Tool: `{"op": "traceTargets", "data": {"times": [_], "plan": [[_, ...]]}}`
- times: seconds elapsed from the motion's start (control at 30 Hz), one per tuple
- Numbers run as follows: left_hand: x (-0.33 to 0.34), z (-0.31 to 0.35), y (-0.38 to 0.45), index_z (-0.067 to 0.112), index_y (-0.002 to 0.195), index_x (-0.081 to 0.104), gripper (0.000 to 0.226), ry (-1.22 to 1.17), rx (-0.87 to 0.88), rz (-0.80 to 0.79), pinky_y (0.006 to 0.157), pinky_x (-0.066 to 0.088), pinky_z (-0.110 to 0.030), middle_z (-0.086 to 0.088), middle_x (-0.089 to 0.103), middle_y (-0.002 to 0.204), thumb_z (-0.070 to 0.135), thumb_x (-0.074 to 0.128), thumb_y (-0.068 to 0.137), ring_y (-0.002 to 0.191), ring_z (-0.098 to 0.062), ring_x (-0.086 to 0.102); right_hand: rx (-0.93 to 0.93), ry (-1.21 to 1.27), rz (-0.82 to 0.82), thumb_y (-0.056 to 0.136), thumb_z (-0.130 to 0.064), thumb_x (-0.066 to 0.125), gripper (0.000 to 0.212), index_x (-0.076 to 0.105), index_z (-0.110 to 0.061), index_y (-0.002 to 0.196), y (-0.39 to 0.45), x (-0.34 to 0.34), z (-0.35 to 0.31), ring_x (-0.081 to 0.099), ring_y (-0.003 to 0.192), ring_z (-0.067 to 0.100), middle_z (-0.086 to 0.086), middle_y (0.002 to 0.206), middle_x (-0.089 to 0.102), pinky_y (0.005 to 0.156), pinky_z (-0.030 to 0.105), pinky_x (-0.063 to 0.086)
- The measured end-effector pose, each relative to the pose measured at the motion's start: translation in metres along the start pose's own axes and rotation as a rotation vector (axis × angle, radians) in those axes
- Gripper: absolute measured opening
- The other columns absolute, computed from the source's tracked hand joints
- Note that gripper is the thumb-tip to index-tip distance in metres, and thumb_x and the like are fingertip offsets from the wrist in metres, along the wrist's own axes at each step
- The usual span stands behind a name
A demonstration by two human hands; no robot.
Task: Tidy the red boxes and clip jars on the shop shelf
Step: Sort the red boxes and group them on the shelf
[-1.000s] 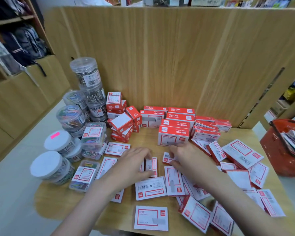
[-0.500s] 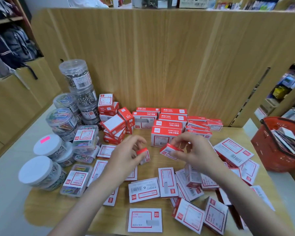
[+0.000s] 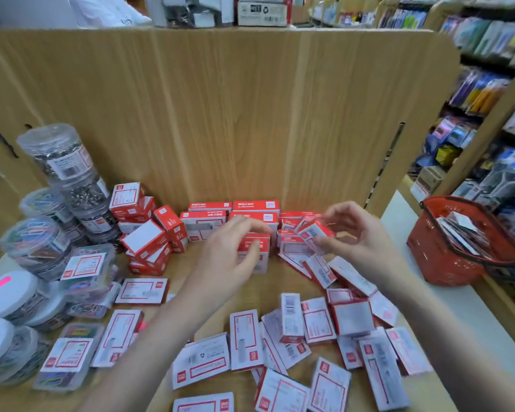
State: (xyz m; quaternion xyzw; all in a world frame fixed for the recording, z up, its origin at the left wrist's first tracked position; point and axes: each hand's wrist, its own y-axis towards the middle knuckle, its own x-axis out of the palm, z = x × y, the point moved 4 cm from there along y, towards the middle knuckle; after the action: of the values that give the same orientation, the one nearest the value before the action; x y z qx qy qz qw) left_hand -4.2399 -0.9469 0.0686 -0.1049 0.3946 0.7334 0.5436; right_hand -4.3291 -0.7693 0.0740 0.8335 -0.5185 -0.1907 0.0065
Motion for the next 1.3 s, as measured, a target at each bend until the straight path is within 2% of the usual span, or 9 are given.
{"op": "traceTargets", "data": {"times": [0.13, 0.4, 0.53, 0.7, 0.83, 0.97, 1.03, 1.17, 1.3], "plan": [[0.032, -0.003, 0.015, 0.015, 0.094, 0.065, 0.027, 0.343, 0.209, -0.042, 0.096, 0.029, -0.034, 0.004, 0.065, 0.098, 0.019, 0.042, 0.079, 0.100, -0.010, 0.049, 0.021, -0.367, 0.149, 0.071, -0.003, 0.074, 0.026, 0.054, -0.019, 0.076, 0.018, -0.044, 0.027, 0.059, 0.068, 0.008, -0.007, 0.072, 0.061, 0.061, 0.019, 0.046], [0.065, -0.011, 0.019, 0.017, 0.091, 0.068, 0.031, 0.592, 0.200, -0.176, 0.104, 0.018, -0.043, 0.003, 0.067, 0.099, 0.021, 0.040, 0.080, 0.112, -0.016, 0.051, -0.052, -0.716, -0.071, 0.077, -0.015, 0.070, 0.015, 0.059, -0.015, 0.087, 0.043, -0.028, 0.060, 0.048, 0.081, 0.014, -0.002, 0.088, 0.056, 0.066, 0.022, 0.029], [0.060, -0.001, 0.016, 0.014, 0.095, 0.066, 0.029, 0.536, 0.190, -0.140, 0.104, 0.024, -0.041, -0.001, 0.065, 0.107, 0.016, 0.040, 0.082, 0.112, -0.019, 0.051, -0.155, -0.722, -0.069, 0.074, -0.010, 0.072, 0.021, 0.062, -0.007, 0.092, 0.042, -0.023, 0.069, 0.039, 0.090, 0.012, -0.003, 0.096, 0.043, 0.070, 0.013, 0.022], [0.052, 0.013, -0.004, 0.014, 0.101, 0.061, 0.026, 0.386, 0.201, -0.147, 0.084, 0.042, -0.028, 0.000, 0.063, 0.107, 0.009, 0.042, 0.084, 0.099, -0.014, 0.055, -0.158, -0.669, 0.009, 0.075, -0.020, 0.073, 0.014, 0.064, -0.014, 0.085, 0.032, -0.042, 0.049, 0.049, 0.086, 0.017, -0.002, 0.086, 0.056, 0.074, 0.027, 0.036], [0.057, 0.007, -0.017, 0.013, 0.100, 0.067, 0.035, 0.428, 0.224, -0.319, 0.077, 0.051, -0.029, 0.001, 0.067, 0.103, 0.011, 0.039, 0.080, 0.094, -0.013, 0.061, -0.099, -0.654, -0.162, 0.075, -0.039, 0.070, 0.021, 0.062, -0.022, 0.083, 0.001, -0.020, 0.044, 0.053, 0.089, 0.013, -0.011, 0.084, 0.064, 0.079, 0.034, 0.042], [0.065, 0.004, -0.013, 0.012, 0.104, 0.068, 0.040, 0.465, 0.215, -0.379, 0.072, 0.057, -0.031, -0.002, 0.068, 0.107, 0.000, 0.053, 0.068, 0.095, -0.018, 0.066, -0.054, -0.849, -0.240, 0.071, -0.047, 0.068, 0.037, 0.052, -0.024, 0.094, -0.009, 0.001, 0.060, 0.043, 0.109, 0.015, -0.010, 0.101, 0.060, 0.092, 0.035, 0.028], [0.070, 0.002, -0.011, 0.011, 0.112, 0.065, 0.049, 0.488, 0.177, -0.430, 0.081, 0.053, -0.032, -0.004, 0.064, 0.118, -0.007, 0.057, 0.067, 0.104, -0.020, 0.063, -0.033, -0.798, -0.284, 0.070, -0.042, 0.070, 0.034, 0.048, -0.027, 0.091, -0.008, 0.001, 0.062, 0.041, 0.110, 0.014, -0.010, 0.101, 0.059, 0.097, 0.035, 0.023], [0.073, -0.001, -0.006, 0.018, 0.135, 0.046, 0.048, 0.380, 0.013, -0.472, 0.107, 0.023, -0.018, 0.006, 0.038, 0.144, 0.000, 0.039, 0.091, 0.132, -0.010, 0.036, -0.037, -0.719, -0.345, 0.071, -0.041, 0.071, 0.029, 0.045, -0.035, 0.084, -0.009, 0.000, 0.060, 0.043, 0.108, 0.013, -0.013, 0.098, 0.059, 0.101, 0.036, 0.022], [0.054, 0.002, -0.012, 0.019, 0.118, 0.061, 0.038, 0.350, 0.055, -0.397, 0.097, 0.041, -0.025, 0.006, 0.057, 0.124, 0.011, 0.037, 0.090, 0.114, -0.008, 0.051, -0.048, -0.822, -0.200, 0.069, -0.053, 0.067, 0.034, 0.046, -0.028, 0.079, -0.009, 0.005, 0.053, 0.045, 0.100, 0.014, -0.010, 0.089, 0.059, 0.097, 0.037, 0.025]]}}
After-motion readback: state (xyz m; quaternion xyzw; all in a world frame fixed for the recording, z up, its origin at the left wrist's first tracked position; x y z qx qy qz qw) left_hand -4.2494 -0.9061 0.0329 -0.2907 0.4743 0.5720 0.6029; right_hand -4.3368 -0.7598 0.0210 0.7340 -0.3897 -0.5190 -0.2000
